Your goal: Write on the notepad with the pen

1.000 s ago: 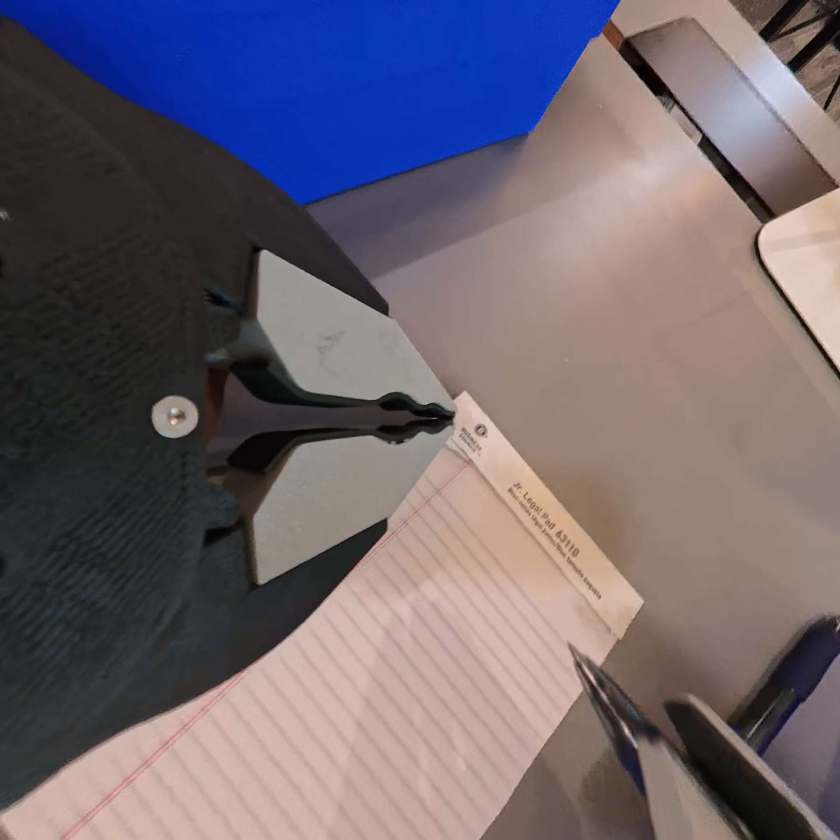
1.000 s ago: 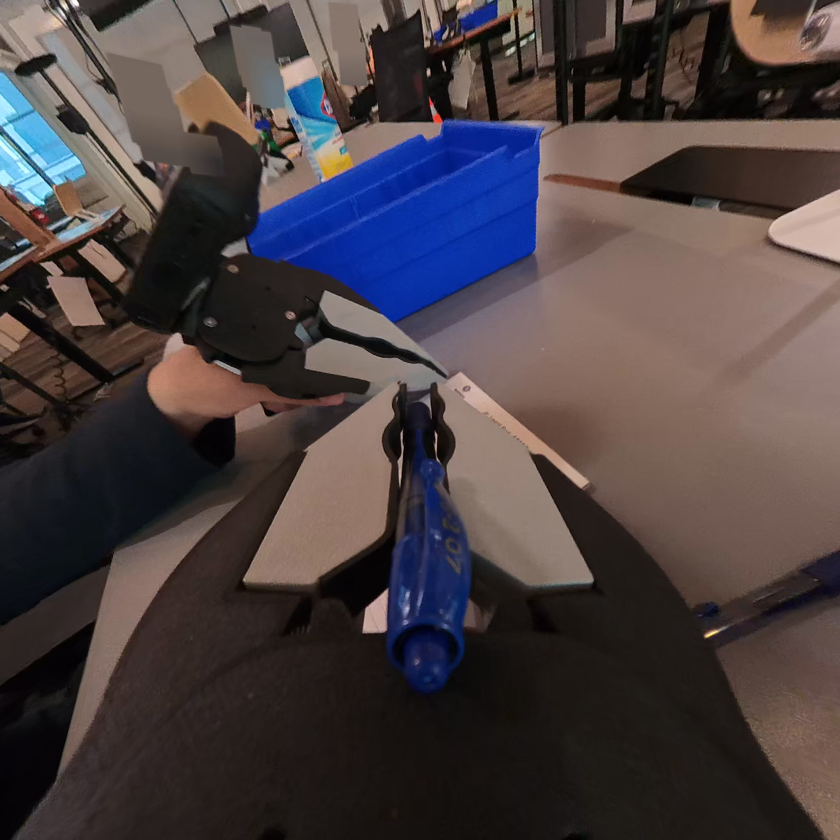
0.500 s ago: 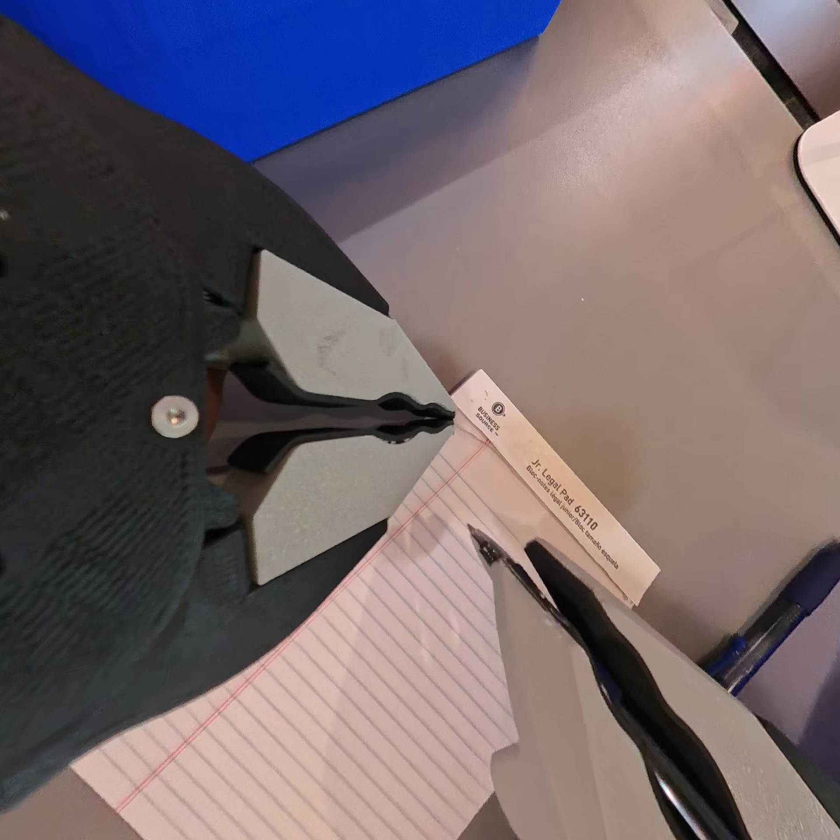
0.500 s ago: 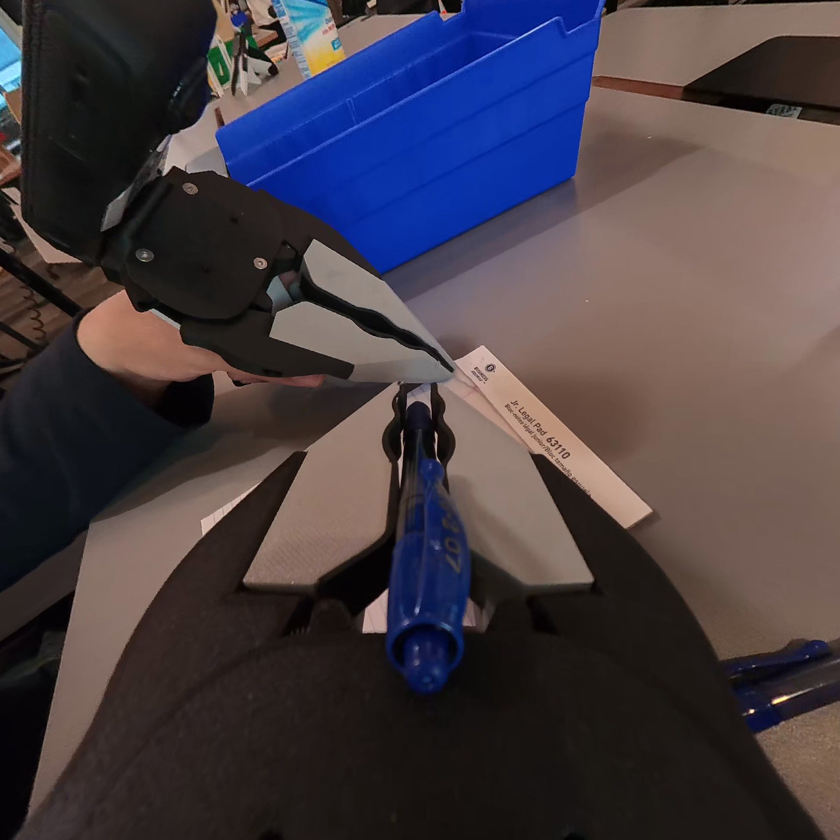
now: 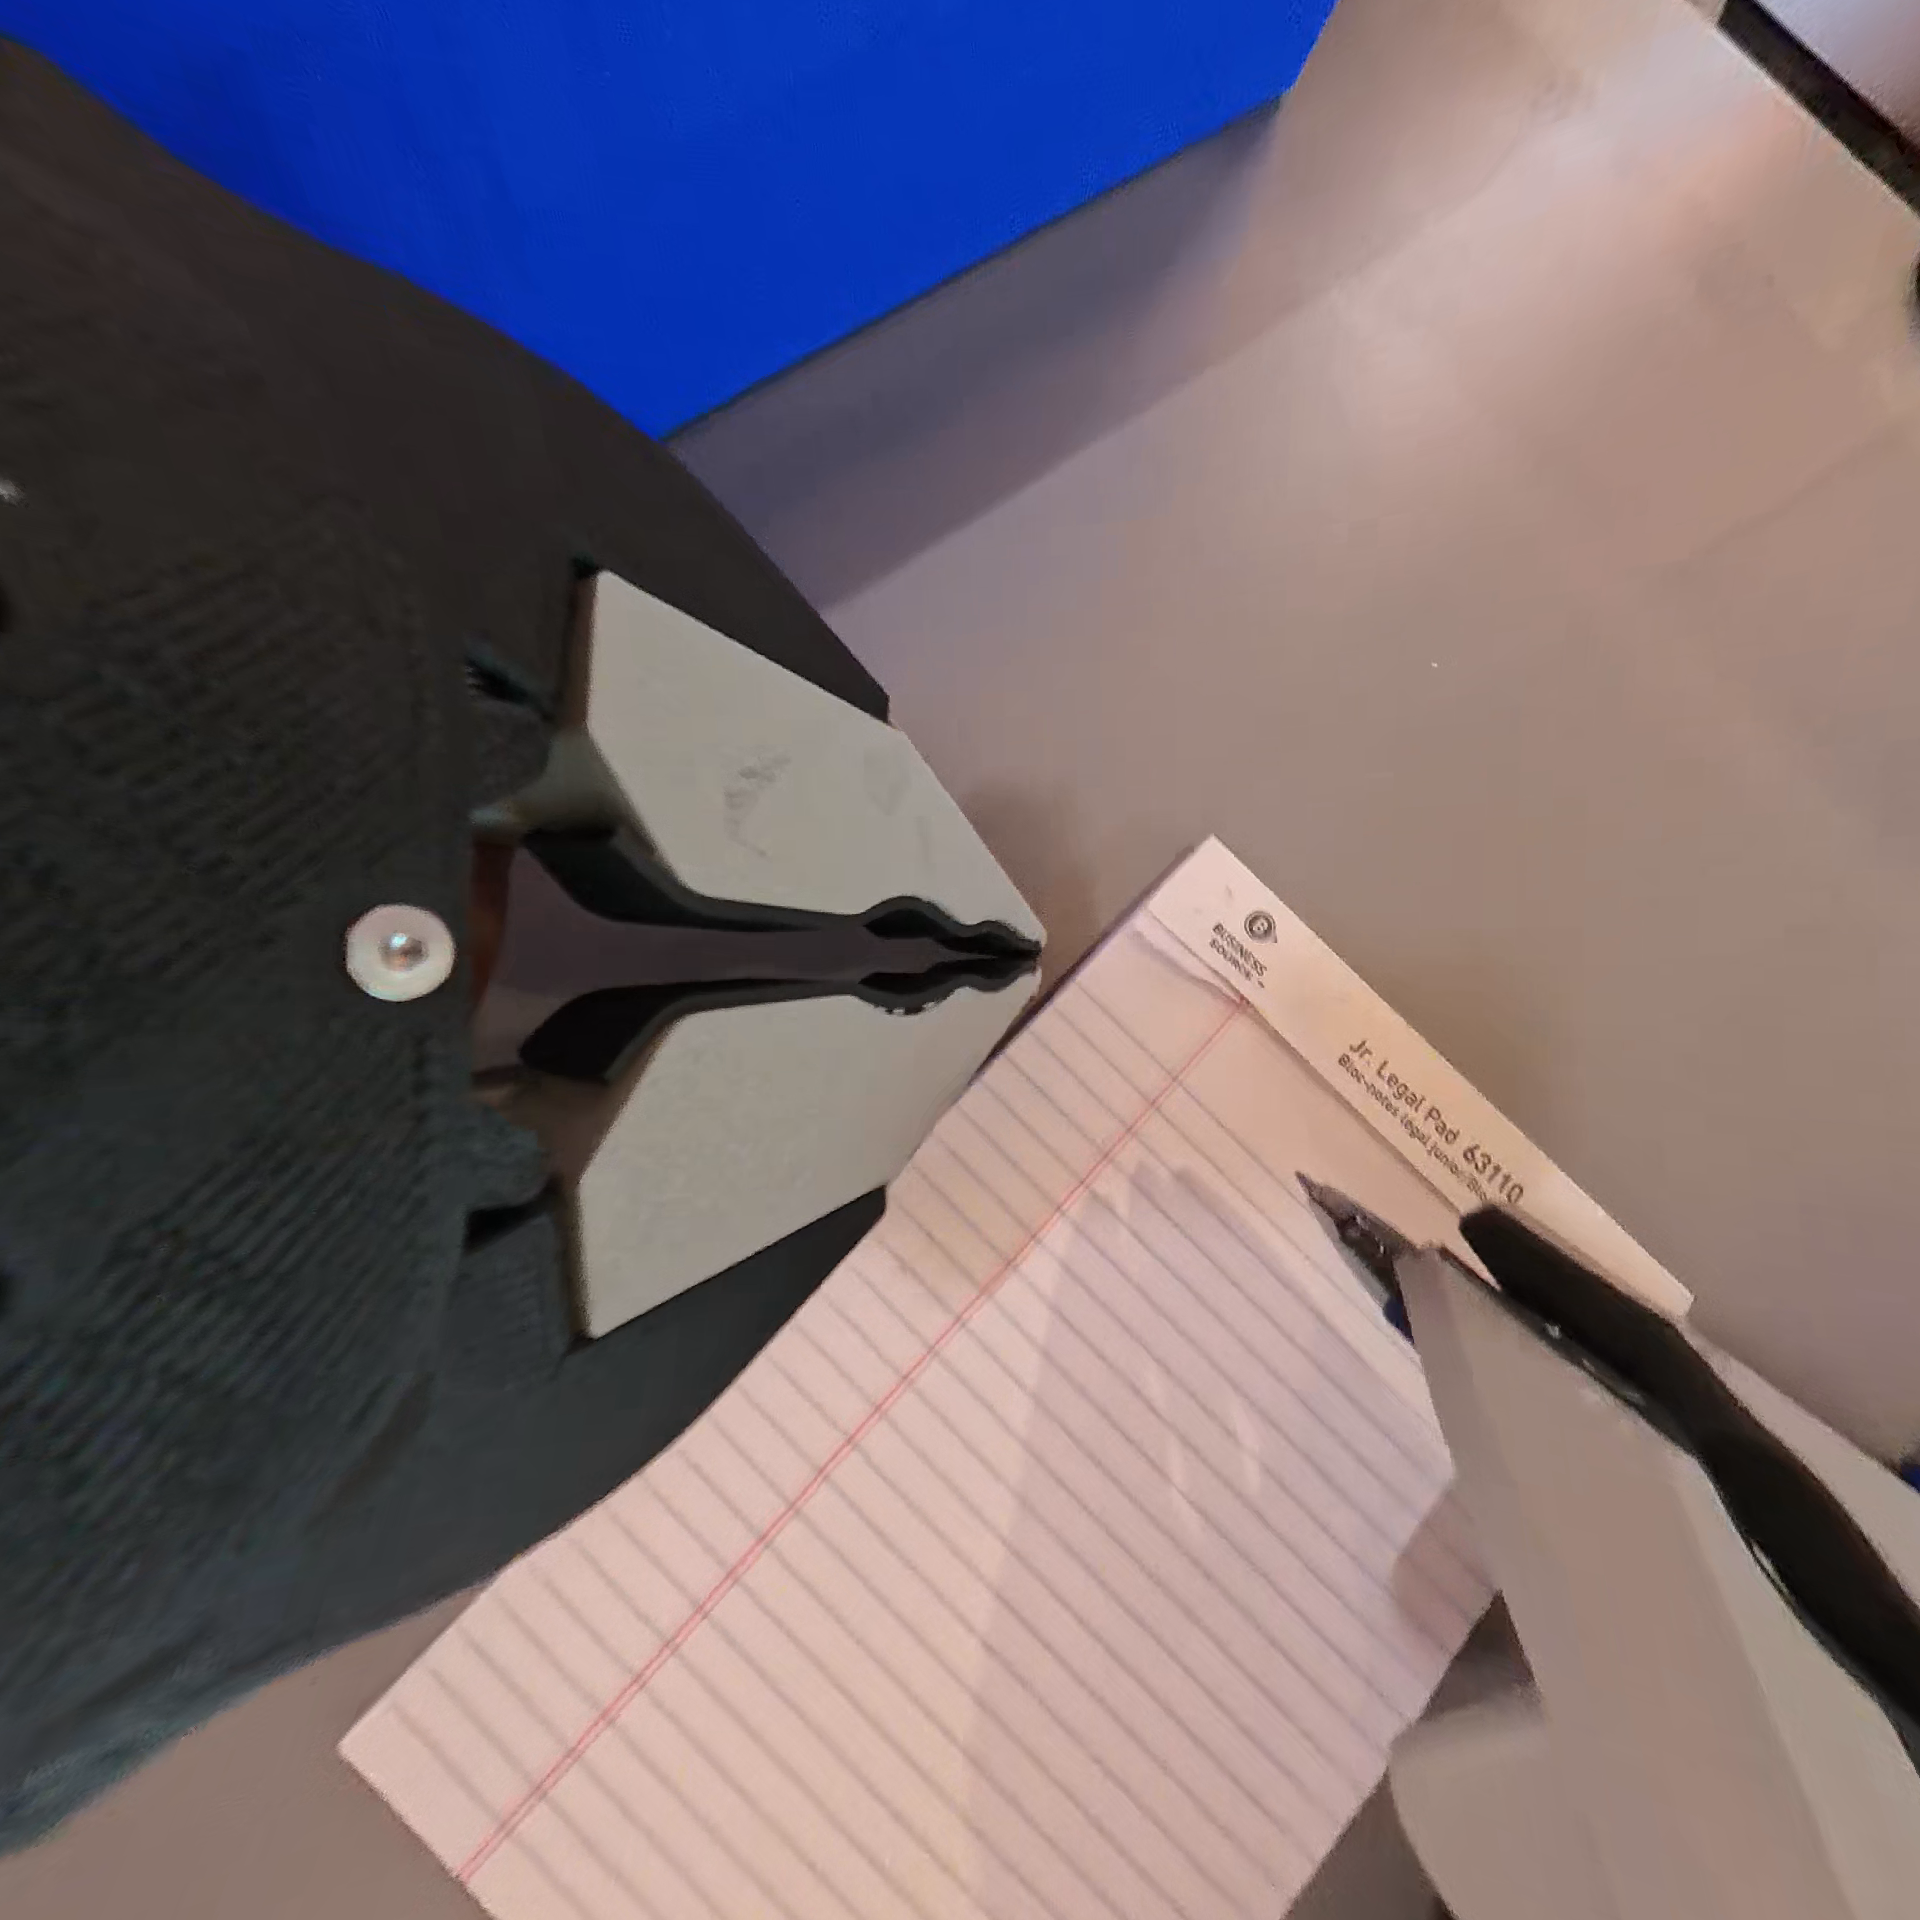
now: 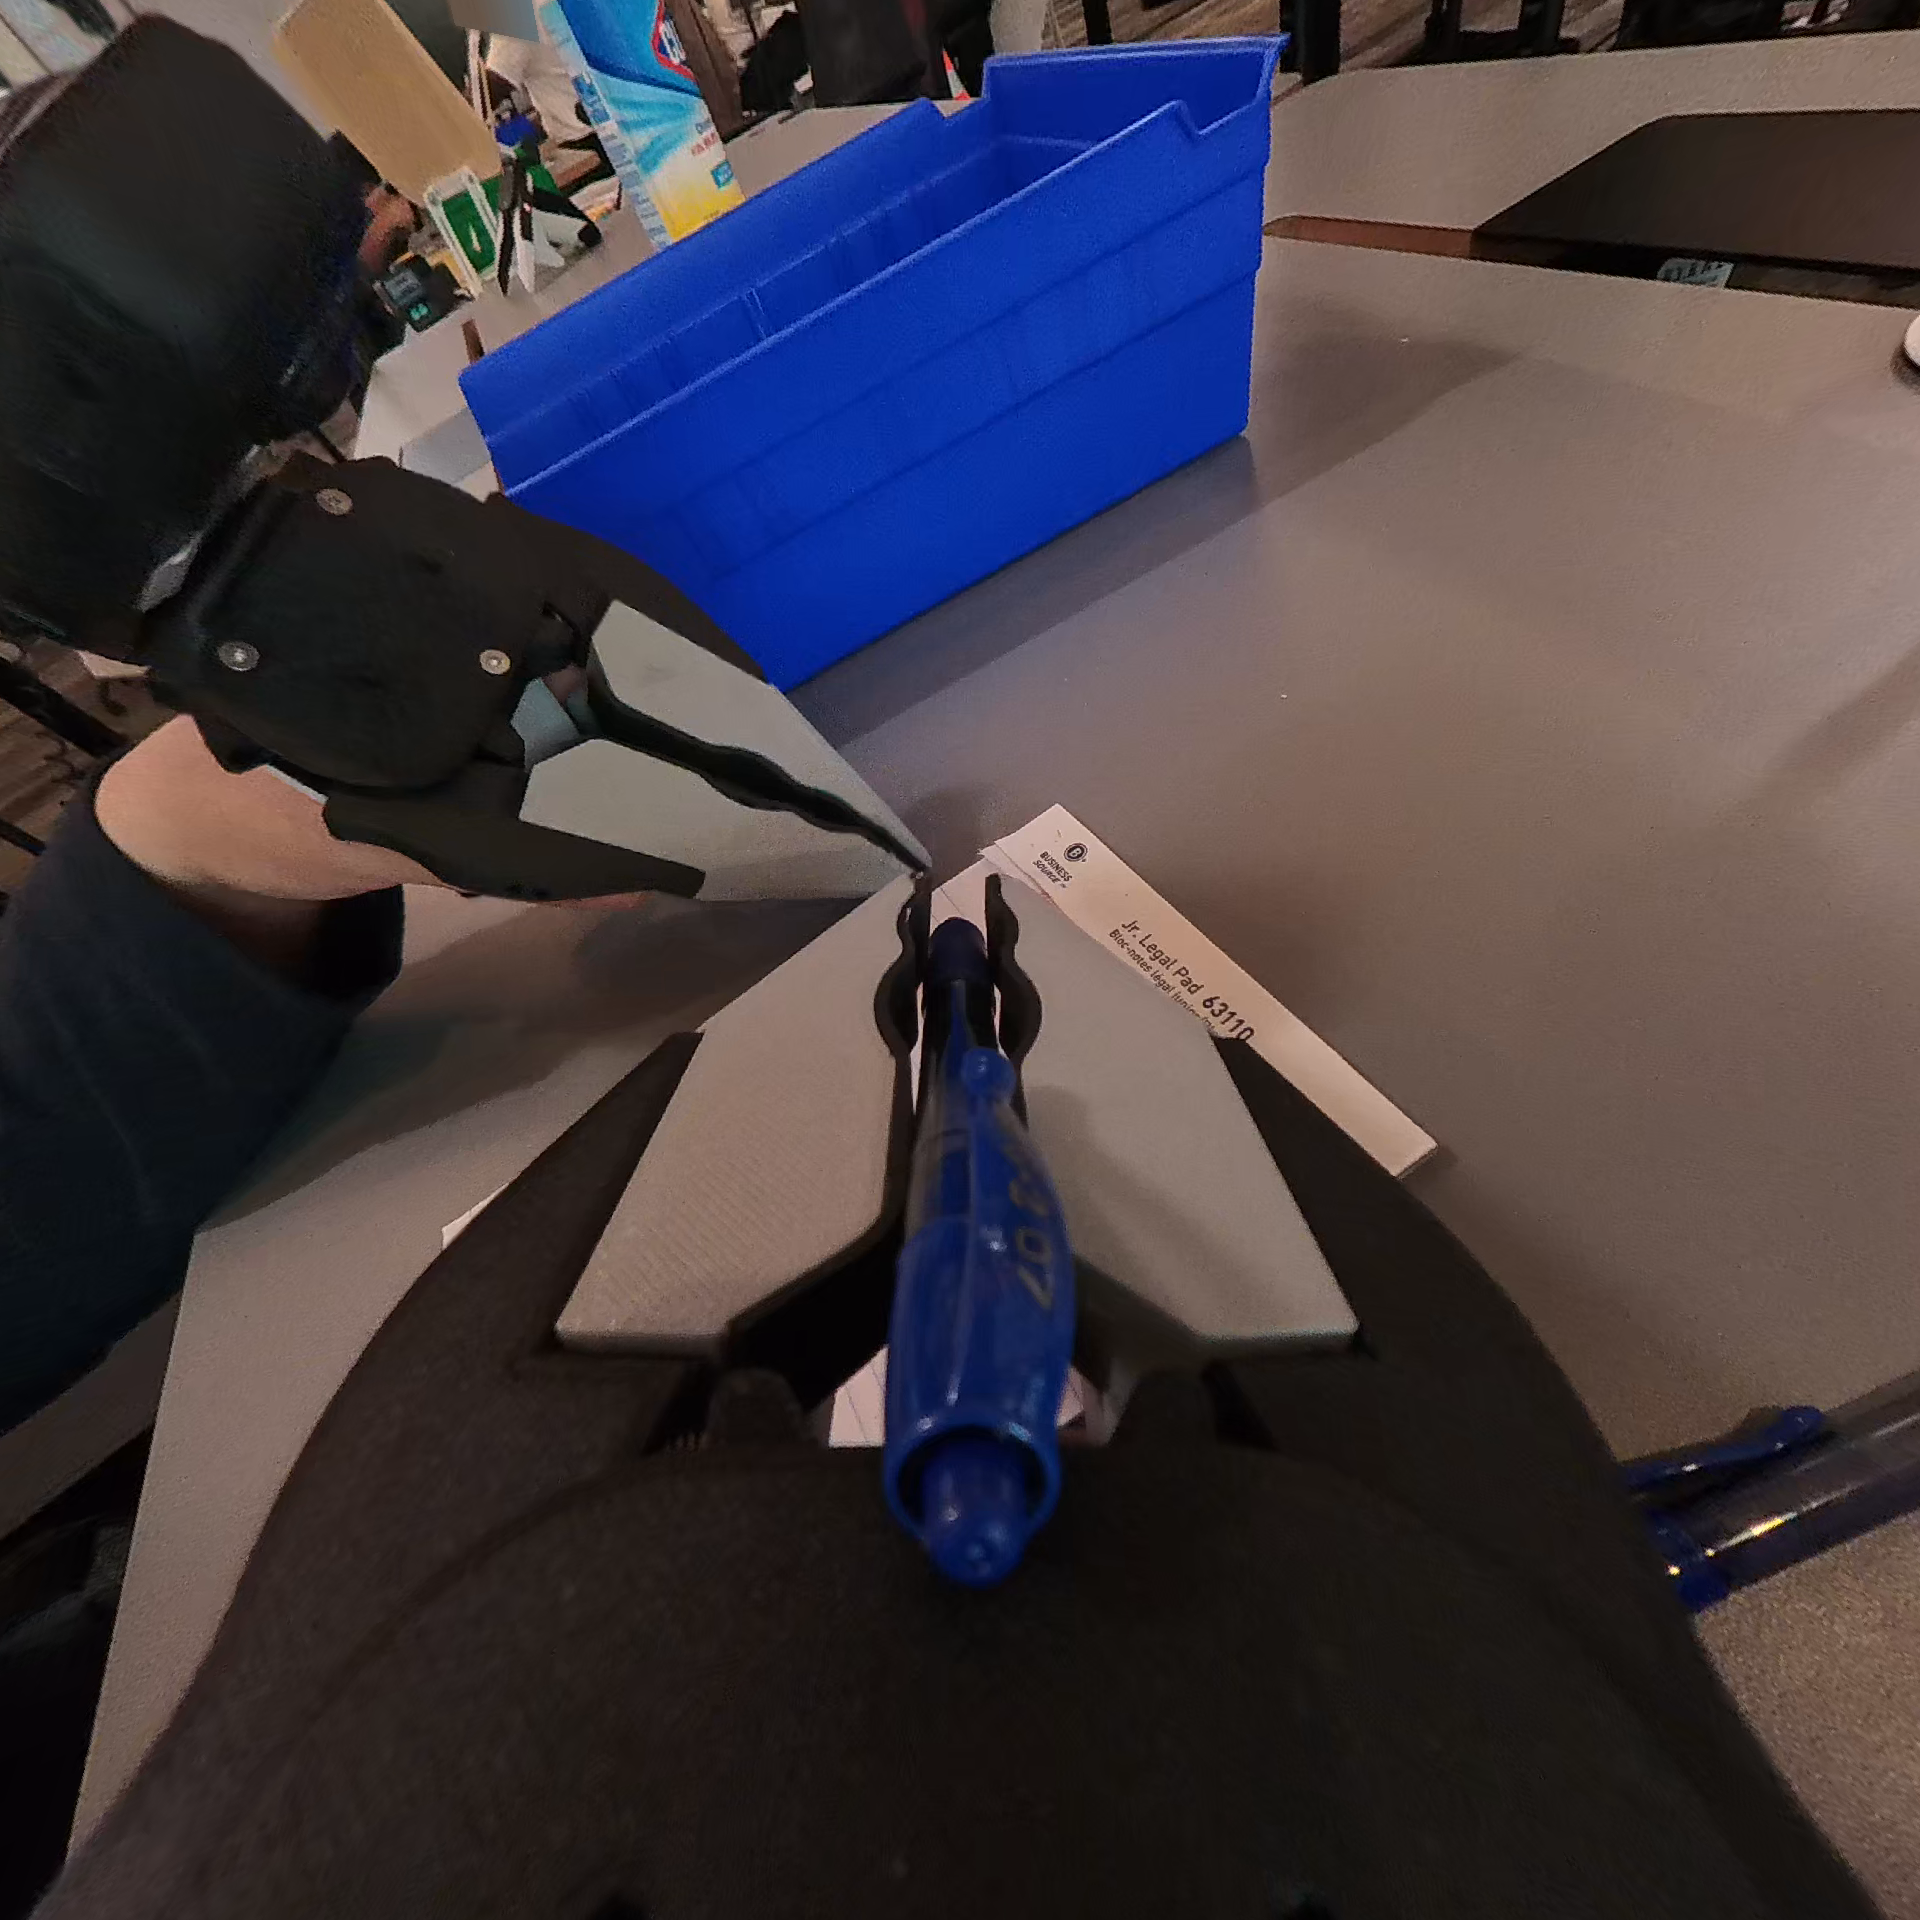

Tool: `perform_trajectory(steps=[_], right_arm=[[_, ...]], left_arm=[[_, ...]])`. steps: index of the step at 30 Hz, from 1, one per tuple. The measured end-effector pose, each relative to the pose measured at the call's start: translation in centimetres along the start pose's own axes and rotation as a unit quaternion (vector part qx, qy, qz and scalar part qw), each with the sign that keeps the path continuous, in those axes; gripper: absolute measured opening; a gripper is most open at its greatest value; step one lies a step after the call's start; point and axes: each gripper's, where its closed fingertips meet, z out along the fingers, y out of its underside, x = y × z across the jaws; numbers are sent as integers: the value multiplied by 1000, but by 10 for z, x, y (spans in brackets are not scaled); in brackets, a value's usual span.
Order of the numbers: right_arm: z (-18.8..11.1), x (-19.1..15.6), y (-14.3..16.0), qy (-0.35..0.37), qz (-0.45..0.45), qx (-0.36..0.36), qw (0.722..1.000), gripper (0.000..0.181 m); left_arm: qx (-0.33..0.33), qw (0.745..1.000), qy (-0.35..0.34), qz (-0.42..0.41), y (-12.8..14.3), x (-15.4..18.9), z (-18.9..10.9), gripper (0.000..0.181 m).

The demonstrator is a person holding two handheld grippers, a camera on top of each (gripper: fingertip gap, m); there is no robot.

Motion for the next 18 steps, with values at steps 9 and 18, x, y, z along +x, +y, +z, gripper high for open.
perform_trajectory(steps=[9,18], right_arm=[[2,-3,5,-8,-5,-15,1000,7],[7,-7,12,-7,-17,-41,999,7]], left_arm=[[14,999,46,-13,0,15,-4,0],[14,996,82,-12,5,24,-10,0]])
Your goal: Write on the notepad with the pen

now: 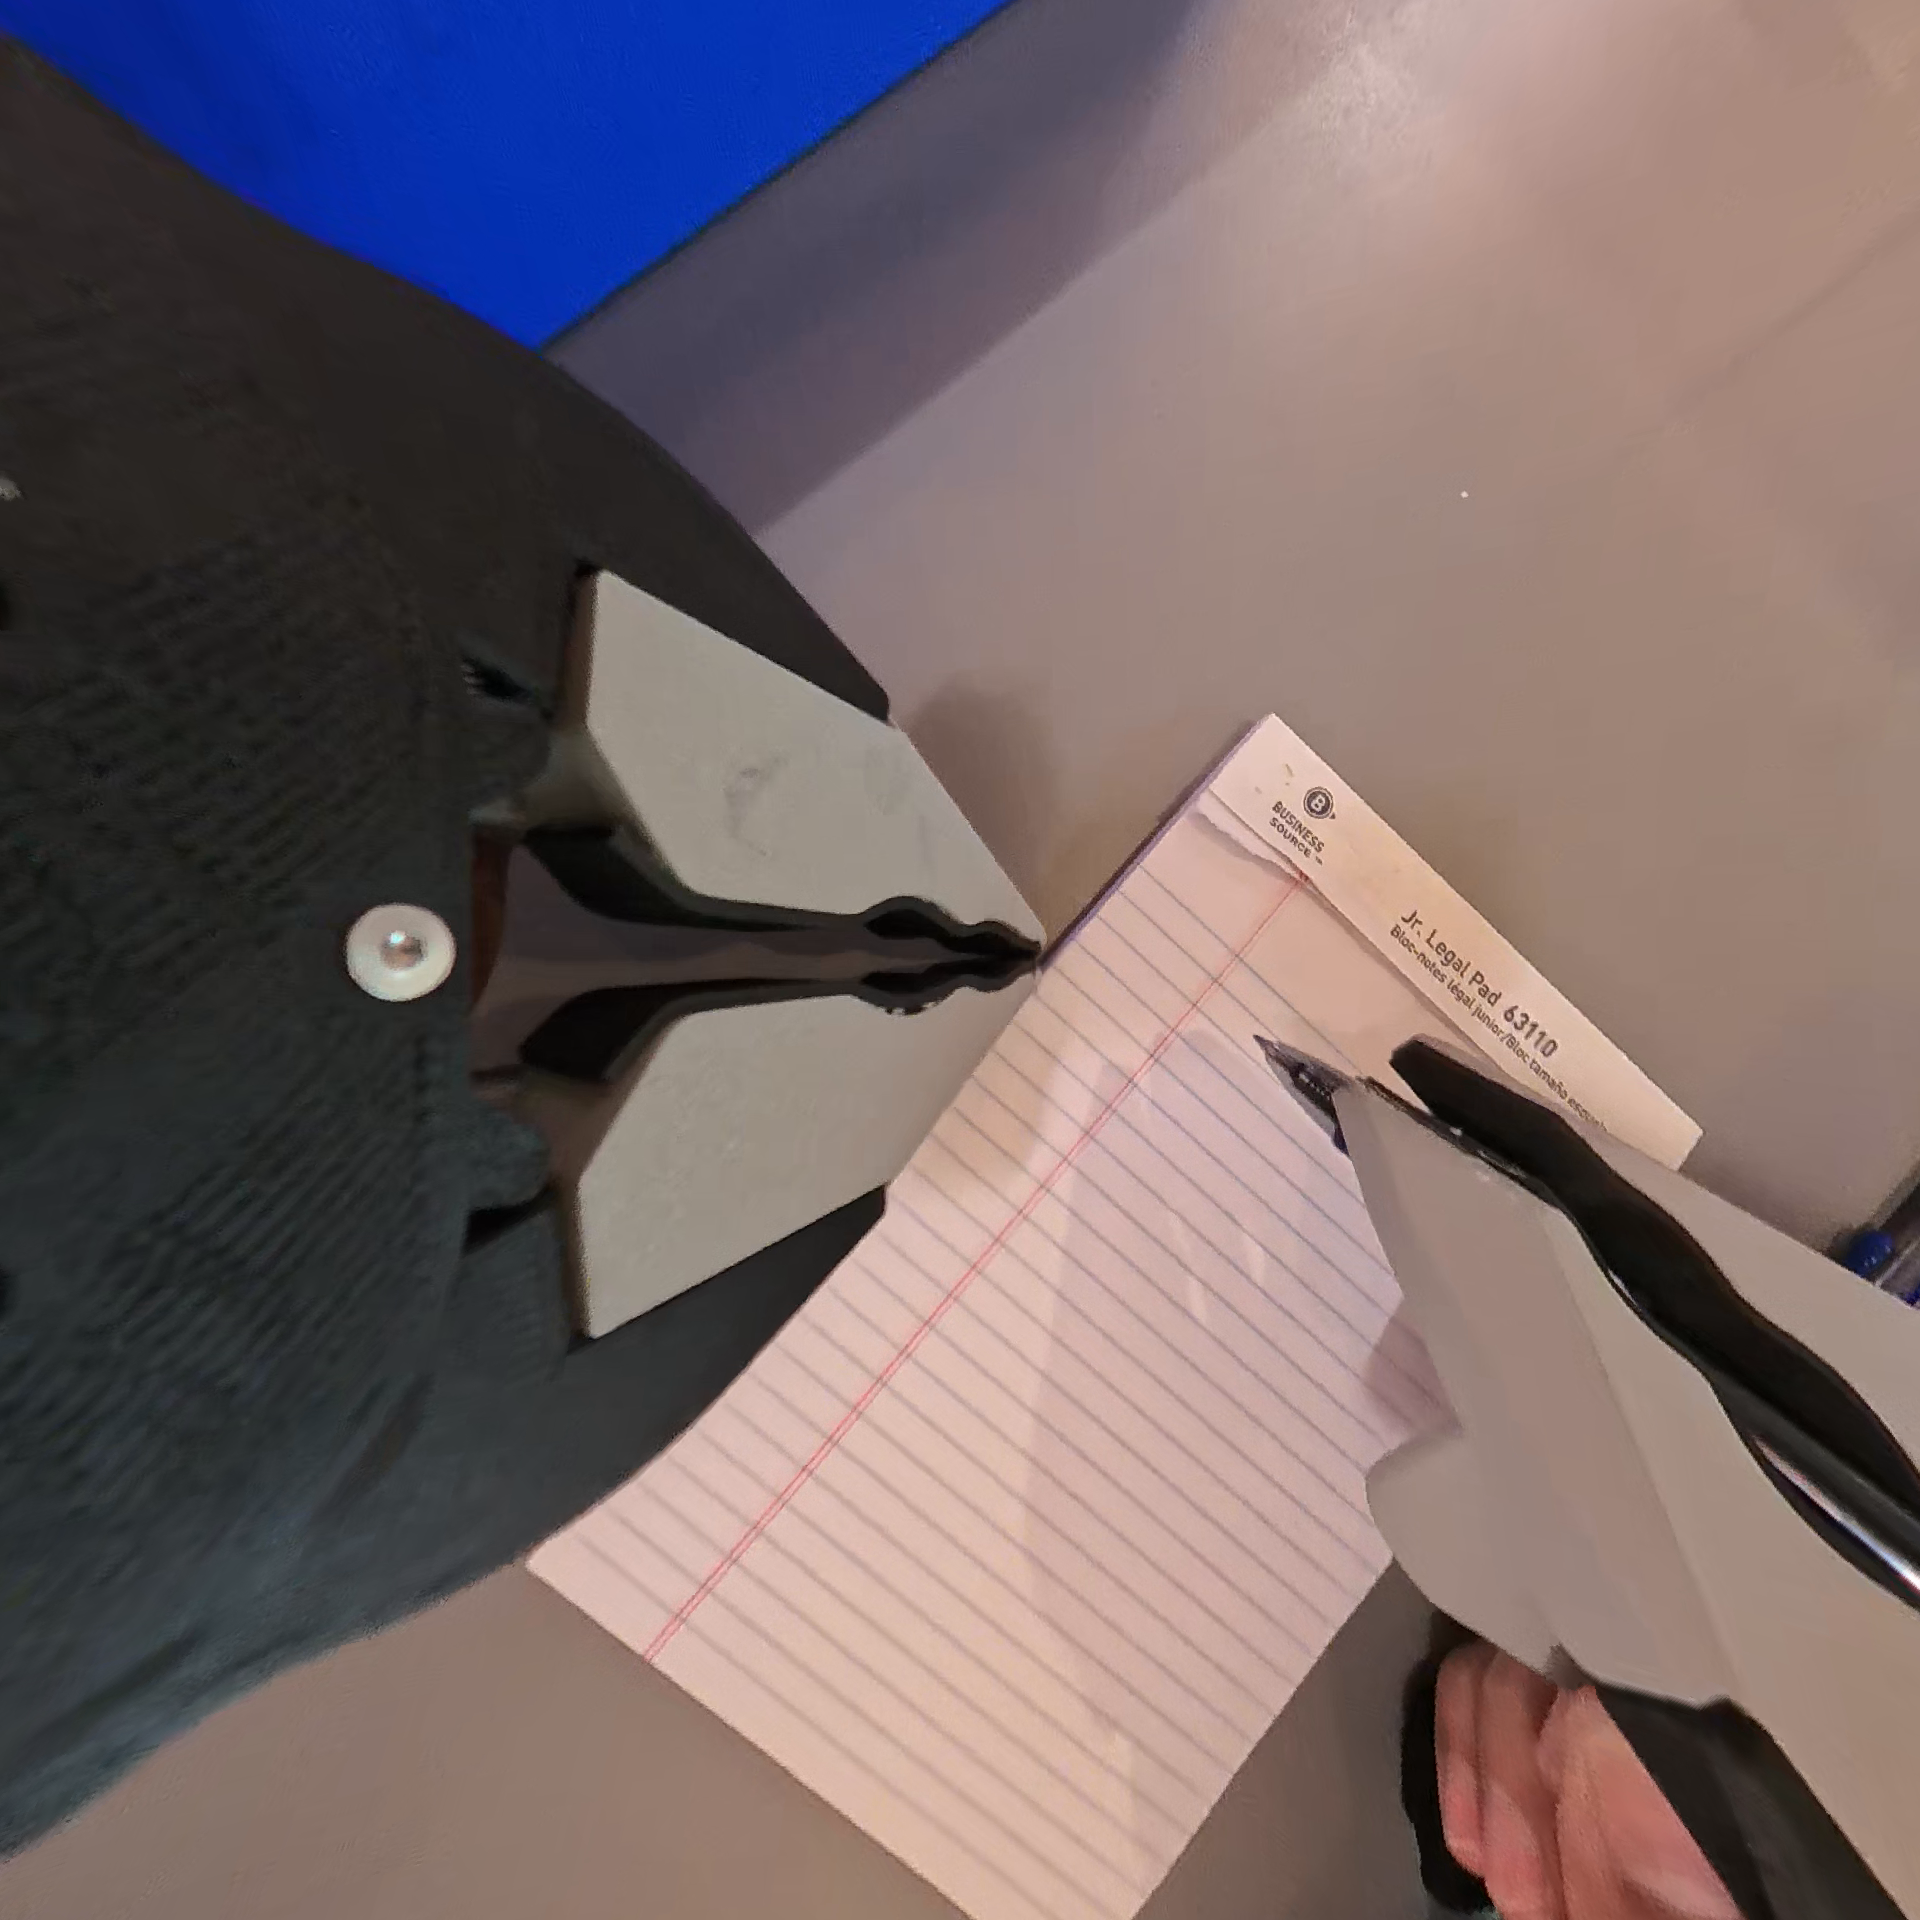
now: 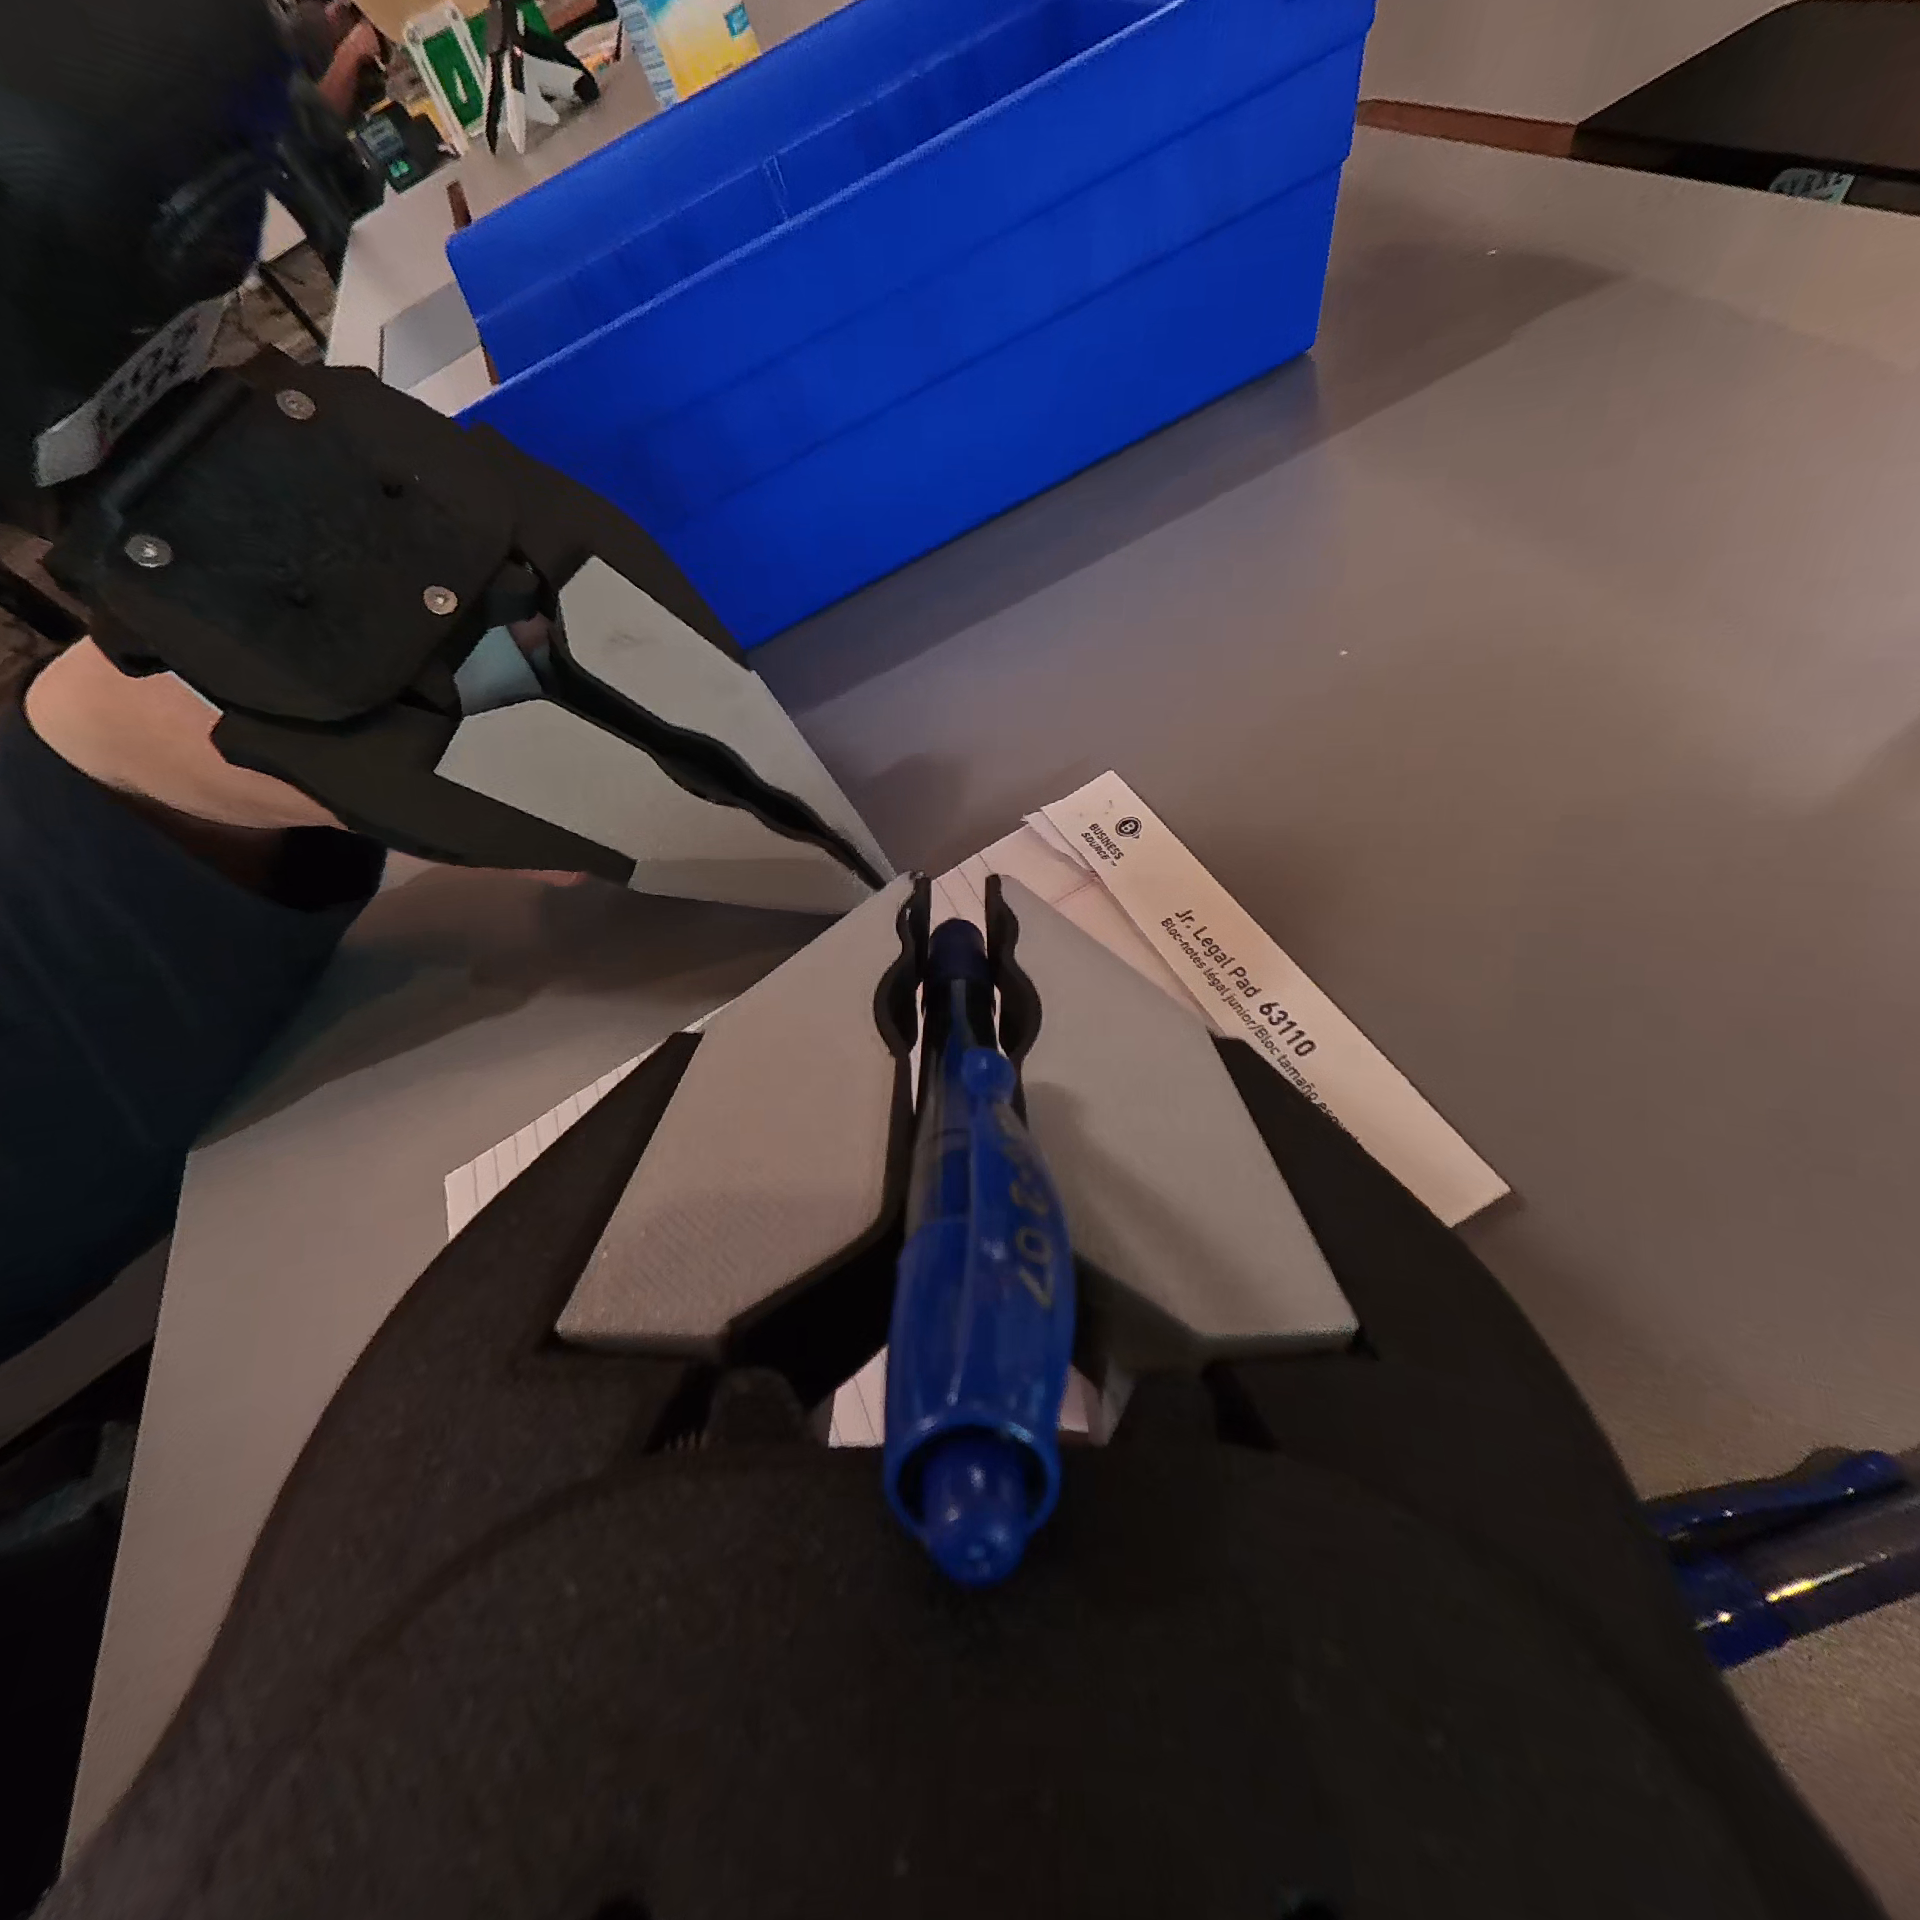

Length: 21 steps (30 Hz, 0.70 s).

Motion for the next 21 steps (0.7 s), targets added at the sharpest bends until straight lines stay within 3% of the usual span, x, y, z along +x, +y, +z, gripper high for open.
perform_trajectory(steps=[5,9,13,17,21], right_arm=[[2,1,4,5,-3,-16,1000,7],[2,2,9,12,-12,-32,999,7],[0,5,10,8,2,-31,999,7],[0,6,11,7,5,-36,999,7],[2,6,14,15,-1,-47,999,7]], left_arm=[[3,999,38,-1,-1,13,0,0],[4,1000,0,-6,0,-2,-1,0],[46,998,-25,-16,-14,-13,-10,0],[82,996,-25,20,-28,-6,-15,0],[59,997,-19,53,-24,4,-3,0]])
